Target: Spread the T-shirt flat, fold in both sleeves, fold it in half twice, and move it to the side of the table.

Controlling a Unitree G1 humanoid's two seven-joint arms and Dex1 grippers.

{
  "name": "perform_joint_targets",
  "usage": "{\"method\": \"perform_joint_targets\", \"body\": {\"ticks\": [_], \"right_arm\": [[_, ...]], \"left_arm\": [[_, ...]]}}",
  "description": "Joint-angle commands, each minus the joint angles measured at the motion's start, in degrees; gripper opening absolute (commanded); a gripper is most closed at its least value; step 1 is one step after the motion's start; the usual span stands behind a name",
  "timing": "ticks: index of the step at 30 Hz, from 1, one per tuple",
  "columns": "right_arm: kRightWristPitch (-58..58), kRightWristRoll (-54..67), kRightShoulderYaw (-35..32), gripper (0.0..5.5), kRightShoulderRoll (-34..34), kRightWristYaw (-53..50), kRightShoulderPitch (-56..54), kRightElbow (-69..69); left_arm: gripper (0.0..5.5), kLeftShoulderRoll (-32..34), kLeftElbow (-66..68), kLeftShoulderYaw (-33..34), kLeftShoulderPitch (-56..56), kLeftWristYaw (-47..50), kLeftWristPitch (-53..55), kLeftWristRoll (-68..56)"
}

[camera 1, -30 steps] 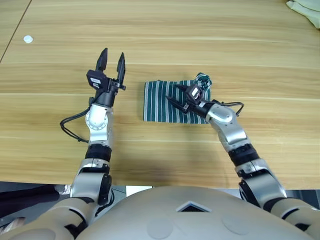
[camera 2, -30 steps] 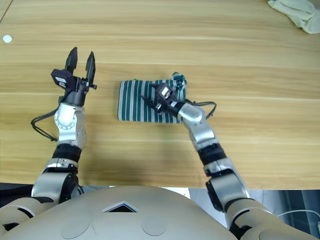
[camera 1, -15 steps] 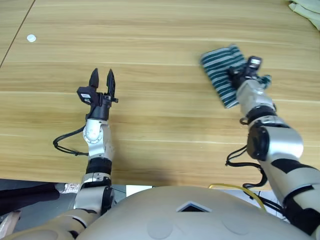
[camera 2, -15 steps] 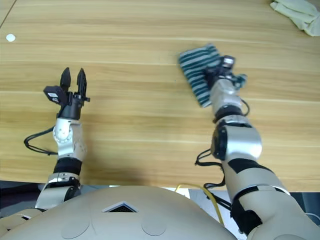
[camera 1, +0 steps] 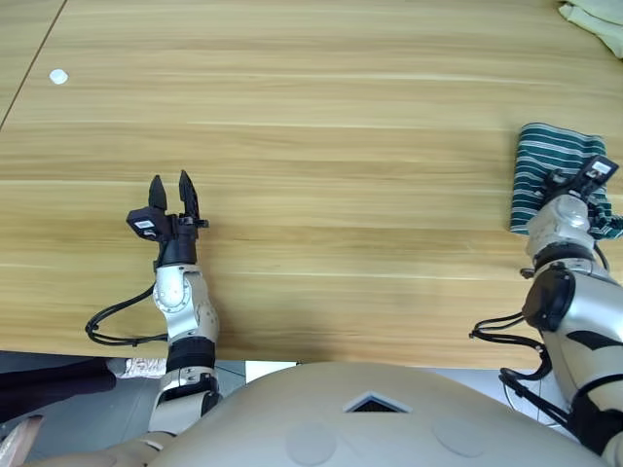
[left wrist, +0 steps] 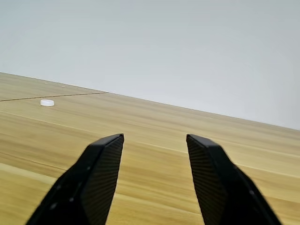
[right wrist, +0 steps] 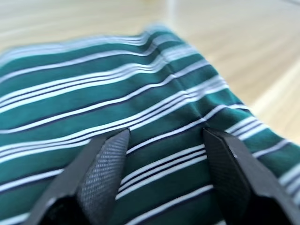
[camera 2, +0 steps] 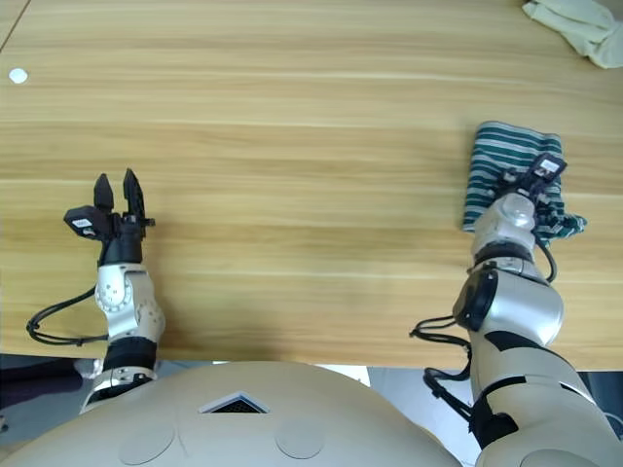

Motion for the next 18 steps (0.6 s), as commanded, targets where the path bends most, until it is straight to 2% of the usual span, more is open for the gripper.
{"method": "perform_joint_targets", "body": {"ticks": [1, 3, 4, 6, 8, 11, 15, 18], "right_arm": [[-11.2, -14.21, 15.47, 2.87, 12.4, 0.54, -5.9, -6.1], [-13.61, -22.01, 24.55, 2.87, 21.38, 0.67, -7.36, -6.81], [-13.57, -23.89, 26.99, 2.87, 25.12, 0.78, -7.94, -6.26], [-12.1, -24.77, 28.82, 2.87, 30.97, 1.63, -8.6, -4.79], [-10.61, -22.47, 27.86, 2.87, 35.47, 4.17, -7.66, -4.19], [-6.93, -16.79, 23.53, 2.87, 37.13, 7.07, -4.99, -4.22], [-3.84, -10.4, 18.44, 2.87, 37.18, 9.35, -5.37, -6.02], [-8.17, -11.21, 20.58, 2.87, 37.22, 12.14, -1.08, -8.45]], "left_arm": [[2.49, -0.72, -4.49, -1.58, -0.69, 1.14, 5.84, 0.69], [2.49, -1.14, -6.2, -2.96, -2.06, 1.56, 8.79, 1.66], [2.49, -1.32, -6.65, -3.14, -3.24, 1.94, 10.61, 1.26], [2.49, -1.63, -6.9, -2.34, -5.34, 3.46, 13.41, 0.21], [2.49, -2.26, -5.59, -0.2, -7.15, 6.04, 14.67, -0.73], [2.49, -3.85, 0.9, 2.51, -7.99, 8.94, 12.76, -0.58], [2.49, -5.14, 4.13, 2.28, -4.38, 8.05, 7.7, 1.81], [2.49, -5.89, 4.82, 2.16, -1.02, 8.75, 5.49, 3.5]]}}
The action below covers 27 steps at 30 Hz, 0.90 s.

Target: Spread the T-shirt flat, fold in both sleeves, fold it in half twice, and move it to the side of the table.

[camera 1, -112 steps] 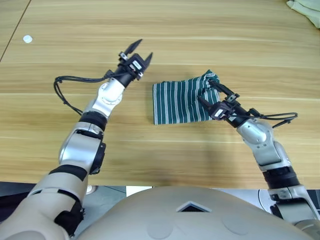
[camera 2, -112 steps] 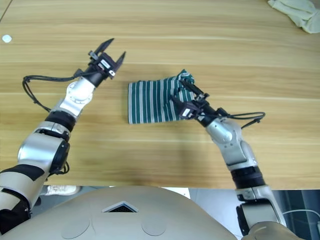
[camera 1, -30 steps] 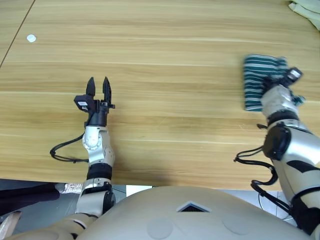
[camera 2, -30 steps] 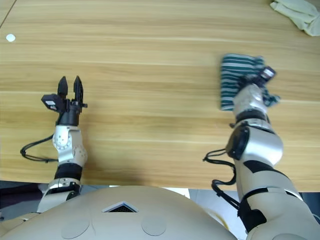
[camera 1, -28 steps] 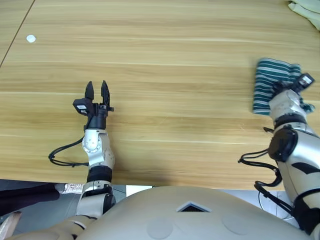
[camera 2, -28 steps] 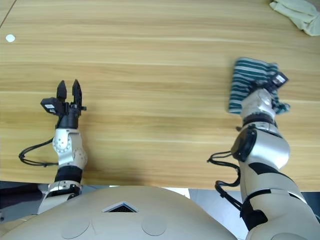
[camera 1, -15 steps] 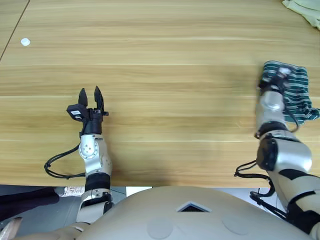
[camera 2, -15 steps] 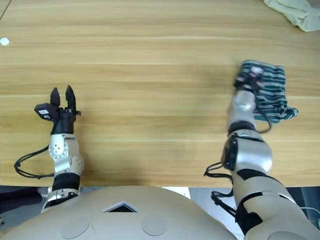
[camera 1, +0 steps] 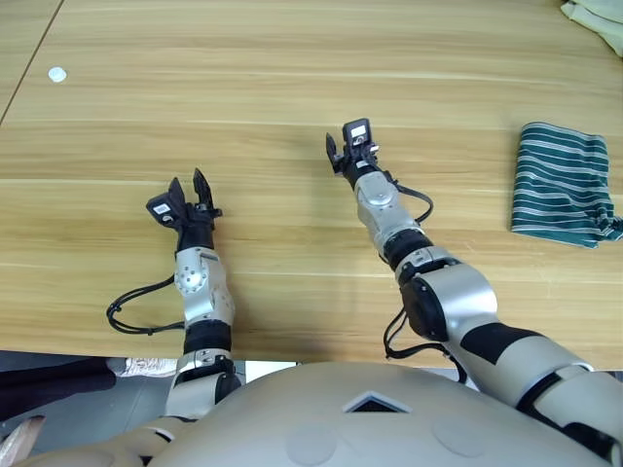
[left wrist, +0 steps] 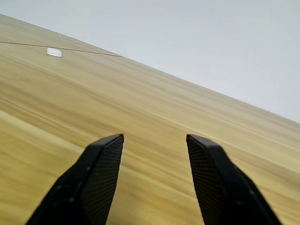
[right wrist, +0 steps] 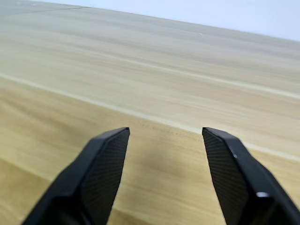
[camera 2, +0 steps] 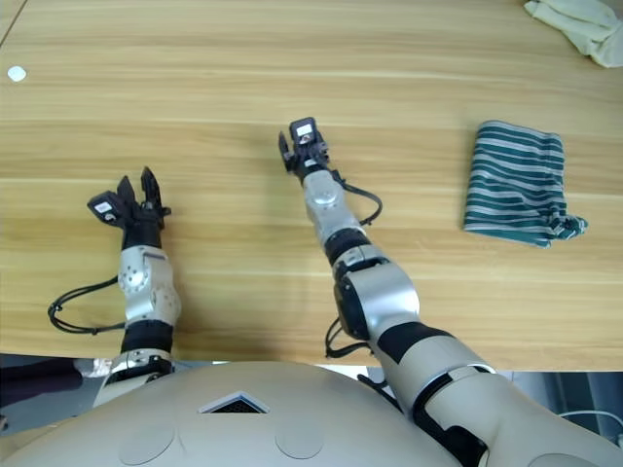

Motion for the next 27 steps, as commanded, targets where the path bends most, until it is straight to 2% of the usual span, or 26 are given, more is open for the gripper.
{"method": "perform_joint_targets", "body": {"ticks": [1, 4, 9, 17, 21, 27], "right_arm": [[-4.41, -1.77, 3.13, 2.87, 3.48, 4.11, 7.12, -3.59], [-9.91, -8.17, 9.37, 2.87, 1.47, 2.63, 13.98, -8.62], [-11.76, -10.61, 12.73, 2.87, 1.46, 3.71, 19.55, -14.18], [-12.08, -11.93, 17.47, 2.87, 1.91, 4.37, 22.69, -22.43], [-11.63, -12.05, 16.26, 2.87, -0.13, 1.15, 22.17, -25.68], [-13.04, -15.32, 11.5, 2.87, -6.97, -8.84, 23.98, -28.81]], "left_arm": [[2.49, -1.54, 0.83, -0.58, 4.8, 0.63, -2.66, 2.6], [2.49, -3.97, -2.95, -1.41, 9.46, 2.89, -5.48, 5.42], [2.49, -8.34, -13.19, -3.74, 18.7, 6.19, -9.48, 8.62], [2.49, -7.07, -16.83, -7.28, 23.91, 6.3, -12.96, 8.24], [2.49, -4.58, -16.18, -8.73, 21.25, 4.63, -12.46, 8.72], [2.49, -0.25, -5.45, -11.66, 7.08, 1.9, -12.47, 15.32]]}}
